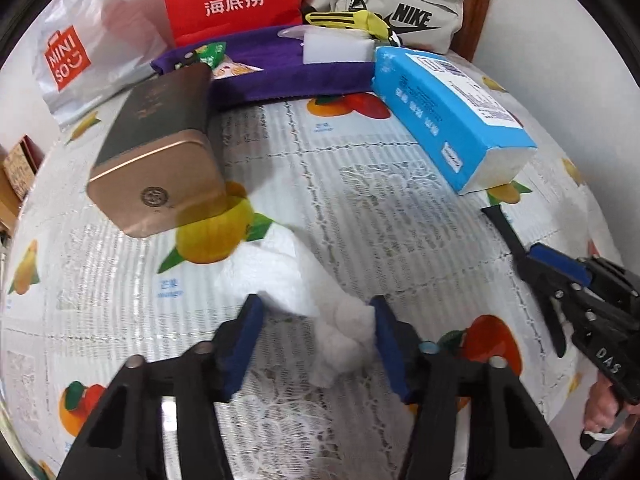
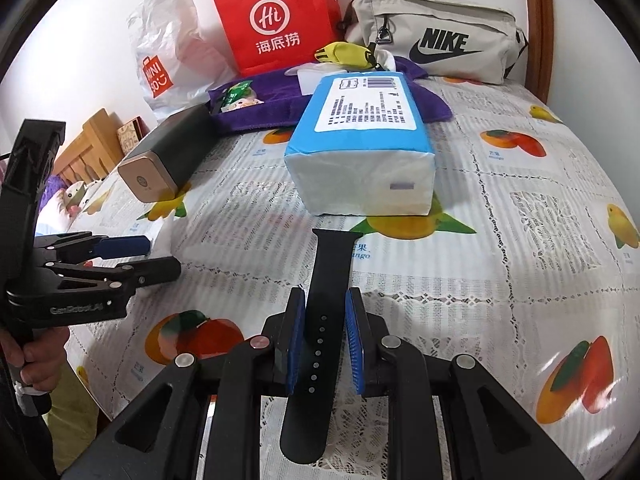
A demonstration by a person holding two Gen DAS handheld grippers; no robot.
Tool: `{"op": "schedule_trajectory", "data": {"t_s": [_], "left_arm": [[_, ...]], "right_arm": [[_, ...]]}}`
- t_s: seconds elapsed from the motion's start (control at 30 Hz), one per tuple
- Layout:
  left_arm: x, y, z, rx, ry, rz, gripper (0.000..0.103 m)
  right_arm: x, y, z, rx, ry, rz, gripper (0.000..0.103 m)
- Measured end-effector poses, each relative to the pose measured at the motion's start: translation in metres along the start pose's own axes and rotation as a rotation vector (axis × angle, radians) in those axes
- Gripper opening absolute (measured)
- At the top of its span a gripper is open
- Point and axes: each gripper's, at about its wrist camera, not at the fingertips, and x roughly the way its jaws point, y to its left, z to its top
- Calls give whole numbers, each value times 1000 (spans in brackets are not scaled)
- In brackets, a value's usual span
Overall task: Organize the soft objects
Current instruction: 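Grasp the crumpled white cloth with the left tool while the right tool holds the watch strap, then carry the watch strap with the right tool while the left tool carries the white cloth to the towel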
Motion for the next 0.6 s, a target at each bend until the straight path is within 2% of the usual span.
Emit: {"op": "schedule_trajectory", "data": {"t_s": [0.07, 0.13, 0.2, 0.6], "left_arm": [[-2, 5, -1, -8, -4, -12, 32], [-4, 10, -2, -18, 1, -36, 24], [-6, 15, -3, -37, 1, -53, 23], [-50, 36, -3, -100, -97, -43, 23]], "right_arm": [[-2, 1, -1, -1, -4, -2, 21], [-4, 2, -2, -5, -6, -2, 21], [-7, 4, -2, -7, -8, -3, 21], [-37, 14, 8, -23, -68, -3, 21]]}}
